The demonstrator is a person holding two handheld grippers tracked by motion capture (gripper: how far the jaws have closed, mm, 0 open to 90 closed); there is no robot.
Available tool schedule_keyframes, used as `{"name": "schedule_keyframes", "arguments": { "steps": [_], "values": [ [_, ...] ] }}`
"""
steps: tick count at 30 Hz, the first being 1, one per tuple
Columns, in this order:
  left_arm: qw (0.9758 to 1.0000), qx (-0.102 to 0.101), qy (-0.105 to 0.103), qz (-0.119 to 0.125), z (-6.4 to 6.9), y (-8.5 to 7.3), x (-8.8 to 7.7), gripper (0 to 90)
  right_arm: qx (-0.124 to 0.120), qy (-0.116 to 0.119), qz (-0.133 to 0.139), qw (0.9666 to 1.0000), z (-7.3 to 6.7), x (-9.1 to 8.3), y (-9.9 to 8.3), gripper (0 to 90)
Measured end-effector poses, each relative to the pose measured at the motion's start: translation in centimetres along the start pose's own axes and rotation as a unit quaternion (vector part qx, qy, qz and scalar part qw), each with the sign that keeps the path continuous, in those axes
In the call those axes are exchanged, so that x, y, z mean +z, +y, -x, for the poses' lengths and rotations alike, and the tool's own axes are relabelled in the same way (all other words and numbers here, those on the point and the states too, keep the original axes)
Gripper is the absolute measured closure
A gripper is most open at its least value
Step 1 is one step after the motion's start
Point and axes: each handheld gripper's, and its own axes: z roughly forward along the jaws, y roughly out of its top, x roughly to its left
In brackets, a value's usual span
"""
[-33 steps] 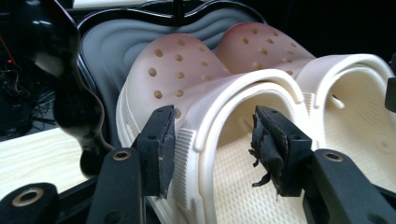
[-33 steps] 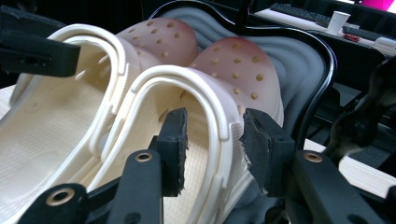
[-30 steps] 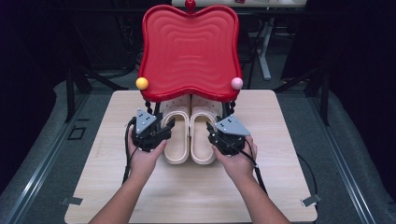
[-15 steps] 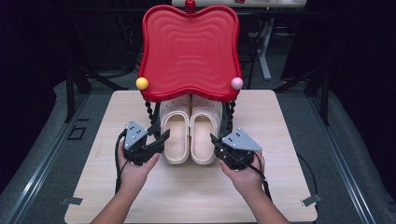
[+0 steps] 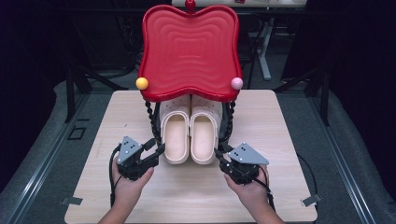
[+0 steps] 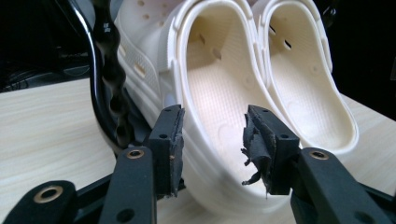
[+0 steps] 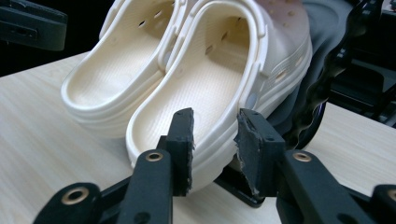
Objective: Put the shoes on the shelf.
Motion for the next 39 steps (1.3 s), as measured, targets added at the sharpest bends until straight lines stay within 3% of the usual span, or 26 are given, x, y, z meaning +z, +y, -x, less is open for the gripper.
{"name": "schedule_keyframes", "arguments": {
  "steps": [12, 17, 21, 25, 31, 39],
  "values": [
    [0.9999, -0.001, -0.008, -0.010, 0.6, -2.0, -1.4, 67.8, -0.003, 0.025, -0.021, 0.9994, -1.5, -0.6, -1.7, 76.6],
    [0.9987, 0.018, -0.024, -0.041, 1.1, -3.1, -1.5, 77.2, -0.005, 0.042, -0.021, 0.9989, -2.5, -0.9, -2.5, 85.5],
    [0.9975, 0.029, -0.033, -0.054, 1.6, -3.9, -1.1, 83.8, -0.011, 0.050, -0.037, 0.9980, -3.1, -0.4, -3.3, 88.3],
    [0.9969, 0.037, -0.037, -0.058, 1.9, -4.3, -0.8, 88.4, 0.009, 0.065, -0.048, 0.9967, -3.0, 0.5, -3.7, 89.8],
    [0.9965, 0.034, -0.041, -0.064, 1.9, -4.8, -0.2, 89.7, 0.030, 0.076, -0.062, 0.9947, -2.8, 1.7, -4.4, 90.0],
    [0.9954, 0.036, -0.047, -0.076, 2.1, -5.3, 0.5, 89.8, 0.031, 0.084, -0.078, 0.9929, -3.2, 3.0, -4.8, 90.0]
  ]
}}
